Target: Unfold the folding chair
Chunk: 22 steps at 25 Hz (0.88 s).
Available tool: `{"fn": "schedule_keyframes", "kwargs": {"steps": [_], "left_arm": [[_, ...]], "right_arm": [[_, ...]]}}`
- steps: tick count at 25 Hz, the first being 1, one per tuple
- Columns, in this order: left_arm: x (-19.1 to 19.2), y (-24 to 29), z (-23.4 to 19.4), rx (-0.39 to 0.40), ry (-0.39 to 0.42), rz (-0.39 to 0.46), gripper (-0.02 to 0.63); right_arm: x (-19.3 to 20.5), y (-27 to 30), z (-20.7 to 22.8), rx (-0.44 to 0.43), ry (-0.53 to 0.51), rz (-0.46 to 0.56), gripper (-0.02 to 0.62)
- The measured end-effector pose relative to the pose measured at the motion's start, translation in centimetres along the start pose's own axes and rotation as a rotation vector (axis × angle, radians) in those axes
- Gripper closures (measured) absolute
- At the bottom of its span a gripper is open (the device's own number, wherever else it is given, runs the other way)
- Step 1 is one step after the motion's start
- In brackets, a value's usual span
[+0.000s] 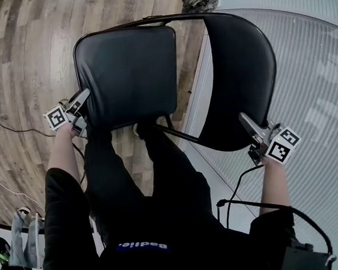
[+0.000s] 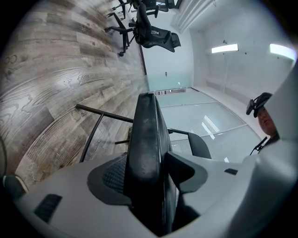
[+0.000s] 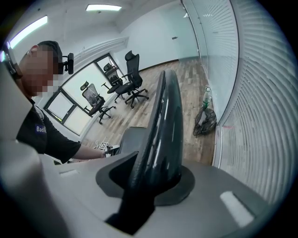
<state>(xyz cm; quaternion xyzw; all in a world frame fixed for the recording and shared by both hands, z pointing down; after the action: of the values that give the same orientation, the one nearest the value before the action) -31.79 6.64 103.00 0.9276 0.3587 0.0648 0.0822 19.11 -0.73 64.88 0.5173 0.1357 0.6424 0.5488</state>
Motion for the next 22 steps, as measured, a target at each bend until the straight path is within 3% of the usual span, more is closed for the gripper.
{"fn": "schedule_keyframes", "kwargs": {"steps": [6, 12, 17, 20, 22], "left_arm": [[-1.0, -0.9, 0.3, -0.086, 0.041, -0.029, 0.362], [-1.6, -2.1, 1.9, -0.212, 0.146, -0.068, 0.356], [-2.8, -3.6, 4.7, -0.287, 0.212, -0.026, 0.357], [-3.4, -5.8, 7.5, -0.334, 0.202, 0.003, 0.357], [-4.1, -5.5, 10.2, -0.325, 0.205, 0.005, 0.357]], "right_arm": [[-0.3, 0.3, -0.4, 0.024, -0.016, 0.006, 0.489], [-0.5, -0.6, -0.4, 0.078, -0.111, -0.005, 0.379], [-1.9, -2.8, -0.6, 0.121, -0.172, 0.053, 0.365], [-4.1, -3.9, -1.4, 0.158, -0.175, 0.075, 0.360], [-5.9, -4.9, -1.8, 0.190, -0.165, 0.122, 0.362]]}}
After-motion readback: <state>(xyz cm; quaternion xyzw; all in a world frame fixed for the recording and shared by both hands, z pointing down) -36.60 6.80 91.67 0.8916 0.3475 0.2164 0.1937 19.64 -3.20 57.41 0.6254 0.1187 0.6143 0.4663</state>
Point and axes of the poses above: the fingertips, and each gripper's own axes: y forward along the fingers, z to its right, x out of its underside, the point moved 7 cm from there along -y, backward along the fingers, and after that the axes turned 9 degrees about z, right-handed, at the moved point
